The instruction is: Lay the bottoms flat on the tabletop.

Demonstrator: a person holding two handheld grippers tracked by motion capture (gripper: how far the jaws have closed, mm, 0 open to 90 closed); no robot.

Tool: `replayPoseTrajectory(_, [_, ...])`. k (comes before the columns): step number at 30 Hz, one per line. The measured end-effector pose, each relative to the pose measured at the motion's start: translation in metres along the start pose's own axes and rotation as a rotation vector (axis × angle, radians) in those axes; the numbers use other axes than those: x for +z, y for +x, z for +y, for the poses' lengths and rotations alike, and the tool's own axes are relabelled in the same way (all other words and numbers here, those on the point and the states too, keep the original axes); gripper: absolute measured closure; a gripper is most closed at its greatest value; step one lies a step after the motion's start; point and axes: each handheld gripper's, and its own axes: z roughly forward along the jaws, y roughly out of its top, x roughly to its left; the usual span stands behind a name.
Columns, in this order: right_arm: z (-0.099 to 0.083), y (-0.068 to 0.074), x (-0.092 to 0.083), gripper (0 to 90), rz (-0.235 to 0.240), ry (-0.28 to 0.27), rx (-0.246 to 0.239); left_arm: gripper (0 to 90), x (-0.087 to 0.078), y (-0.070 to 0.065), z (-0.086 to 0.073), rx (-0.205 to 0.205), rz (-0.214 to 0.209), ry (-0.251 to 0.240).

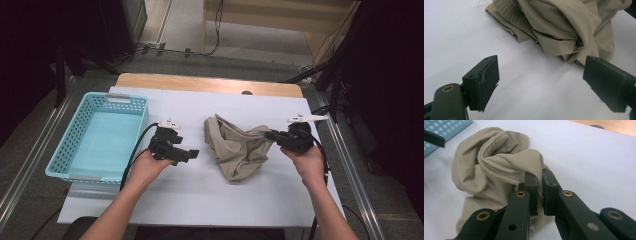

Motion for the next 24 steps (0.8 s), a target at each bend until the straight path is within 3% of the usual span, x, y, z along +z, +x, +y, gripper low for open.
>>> replayPoseTrajectory(7, [-0.014, -0.029, -0.024, 82.6, -0.067, -0.026, 0.080, 13.7, 0.005, -0.002, 0.004, 0.011, -0.005, 0.002])
replayPoseTrajectory(11, [-0.020, -0.038, -0.034, 82.7, -0.105, -0.022, 0.100, 13.9, 0.010, -0.003, 0.006, 0.008, -0.001, 0.014])
replayPoseTrajectory(13, [-0.021, -0.042, -0.042, 82.7, -0.131, -0.029, 0.099, 18.2, 0.012, -0.003, 0.007, -0.016, -0.008, 0.026])
replayPoseTrajectory(16, [-0.025, -0.048, -0.050, 82.5, -0.146, -0.040, 0.128, 19.0, 0.016, -0.004, 0.007, -0.003, -0.011, 0.011])
replayPoseTrajectory(17, [-0.026, -0.049, -0.051, 81.0, -0.144, -0.034, 0.129, 19.0, 0.017, -0.005, 0.007, 0.007, -0.009, 0.004])
replayPoseTrajectory(19, [-0.027, -0.050, -0.050, 68.1, -0.139, -0.045, 0.129, 19.0, 0.019, -0.007, 0.007, 0.034, -0.016, -0.022])
replayPoseTrajectory(20, [-0.027, -0.050, -0.050, 68.1, -0.139, -0.045, 0.129, 19.0, 0.019, -0.007, 0.007, 0.034, -0.016, -0.022])
replayPoseTrajectory(22, [-0.025, -0.046, -0.051, 58.2, -0.097, -0.100, 0.112, 19.2, 0.022, -0.011, 0.010, 0.060, -0.015, -0.023])
replayPoseTrajectory(23, [-0.025, -0.046, -0.051, 58.2, -0.097, -0.100, 0.112, 19.1, 0.022, -0.011, 0.010, 0.060, -0.015, -0.023])
replayPoseTrajectory(24, [-0.023, -0.041, -0.048, 53.7, -0.067, -0.110, 0.087, 19.1, 0.024, -0.013, 0.012, 0.065, -0.021, -0.019])
